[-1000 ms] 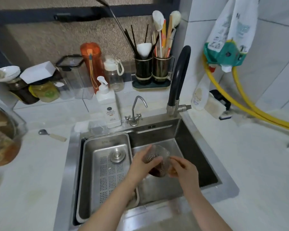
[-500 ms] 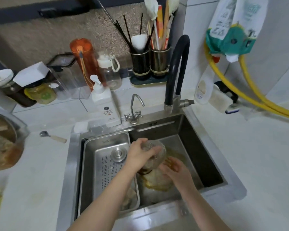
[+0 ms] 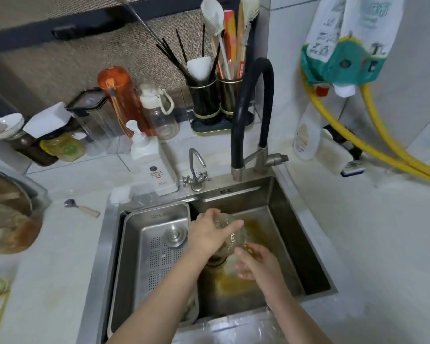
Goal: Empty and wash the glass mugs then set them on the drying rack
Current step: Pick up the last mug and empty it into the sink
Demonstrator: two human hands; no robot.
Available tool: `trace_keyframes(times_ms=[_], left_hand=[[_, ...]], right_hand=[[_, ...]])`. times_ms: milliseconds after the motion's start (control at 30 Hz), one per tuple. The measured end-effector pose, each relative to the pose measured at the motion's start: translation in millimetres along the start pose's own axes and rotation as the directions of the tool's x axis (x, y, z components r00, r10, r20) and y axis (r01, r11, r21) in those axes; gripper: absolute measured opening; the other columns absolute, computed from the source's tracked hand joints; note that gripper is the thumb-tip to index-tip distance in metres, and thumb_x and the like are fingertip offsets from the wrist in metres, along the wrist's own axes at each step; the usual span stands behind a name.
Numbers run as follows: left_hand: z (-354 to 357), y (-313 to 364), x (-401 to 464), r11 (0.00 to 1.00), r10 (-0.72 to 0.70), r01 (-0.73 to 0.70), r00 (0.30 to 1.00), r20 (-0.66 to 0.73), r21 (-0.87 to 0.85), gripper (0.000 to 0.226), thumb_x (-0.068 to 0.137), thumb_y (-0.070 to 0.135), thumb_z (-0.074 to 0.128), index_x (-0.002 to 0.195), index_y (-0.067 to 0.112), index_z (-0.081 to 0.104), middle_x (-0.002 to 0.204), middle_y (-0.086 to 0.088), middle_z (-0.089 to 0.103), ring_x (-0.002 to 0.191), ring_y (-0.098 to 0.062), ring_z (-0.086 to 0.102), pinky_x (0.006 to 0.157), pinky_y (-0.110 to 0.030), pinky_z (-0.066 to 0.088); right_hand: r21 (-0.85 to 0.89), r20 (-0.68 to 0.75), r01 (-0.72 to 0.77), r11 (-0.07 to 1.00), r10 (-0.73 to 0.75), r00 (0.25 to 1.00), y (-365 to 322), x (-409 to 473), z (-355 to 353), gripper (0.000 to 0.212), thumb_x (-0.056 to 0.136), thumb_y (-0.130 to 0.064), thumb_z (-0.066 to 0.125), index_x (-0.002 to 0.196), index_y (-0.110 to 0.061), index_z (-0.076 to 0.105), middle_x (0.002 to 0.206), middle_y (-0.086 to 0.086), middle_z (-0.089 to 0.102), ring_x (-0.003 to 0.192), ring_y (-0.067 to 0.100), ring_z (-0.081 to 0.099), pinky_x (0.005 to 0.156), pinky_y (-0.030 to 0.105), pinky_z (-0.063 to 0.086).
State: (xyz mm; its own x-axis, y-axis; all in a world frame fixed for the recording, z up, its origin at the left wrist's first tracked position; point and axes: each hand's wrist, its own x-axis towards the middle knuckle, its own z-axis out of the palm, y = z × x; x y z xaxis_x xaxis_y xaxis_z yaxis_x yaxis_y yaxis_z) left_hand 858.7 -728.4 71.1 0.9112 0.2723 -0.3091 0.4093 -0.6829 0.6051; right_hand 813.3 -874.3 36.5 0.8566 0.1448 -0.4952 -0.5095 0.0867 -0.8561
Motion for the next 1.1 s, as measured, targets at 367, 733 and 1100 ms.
trace_keyframes(times_ms=[367, 733, 1100], left_hand=[[-9, -7, -18, 0.932, 0.131, -0.077, 0.983, 0.131, -0.354, 0.114, 0.048, 0.058, 0.076, 0.146, 0.028, 0.025, 0.139, 0.005, 0.04, 0.128, -0.011, 0.04, 0.112, -0.035, 0.033], [9, 19, -5, 0.88, 0.071, -0.118, 0.991, -0.117, -0.461, 0.116, 0.05, 0.051, 0.084, 0.145, 0.023, 0.023, 0.134, 0.008, 0.042, 0.127, -0.008, 0.039, 0.107, -0.027, 0.032], [13, 39, 6, 0.839, 0.135, -0.199, 0.978, -0.16, -0.507, 0.084, 0.053, 0.034, 0.09, 0.116, 0.046, 0.036, 0.12, 0.022, 0.052, 0.113, 0.007, 0.05, 0.1, -0.019, 0.037]], right_hand=[[-0.427, 0.214, 0.317, 0.847, -0.246, 0.945, -28, 26, -38, 0.06, 0.078, -0.01, 0.073, 0.113, -0.048, 0.043, 0.111, -0.01, 0.057, 0.095, 0.01, 0.068, 0.083, 0.036, 0.059], [-0.486, 0.371, 0.497, 0.719, -0.345, 0.862, -79, 51, -58, 0.034, 0.087, -0.022, 0.064, 0.112, -0.039, 0.049, 0.109, -0.011, 0.063, 0.095, 0.0, 0.064, 0.084, 0.02, 0.054], [-0.452, -0.246, 0.177, 0.874, -0.313, 0.917, -140, 194, -87, 0.043, 0.091, -0.021, 0.059, 0.128, -0.006, 0.044, 0.111, 0.006, 0.053, 0.101, 0.027, 0.056, 0.092, 0.043, 0.047]])
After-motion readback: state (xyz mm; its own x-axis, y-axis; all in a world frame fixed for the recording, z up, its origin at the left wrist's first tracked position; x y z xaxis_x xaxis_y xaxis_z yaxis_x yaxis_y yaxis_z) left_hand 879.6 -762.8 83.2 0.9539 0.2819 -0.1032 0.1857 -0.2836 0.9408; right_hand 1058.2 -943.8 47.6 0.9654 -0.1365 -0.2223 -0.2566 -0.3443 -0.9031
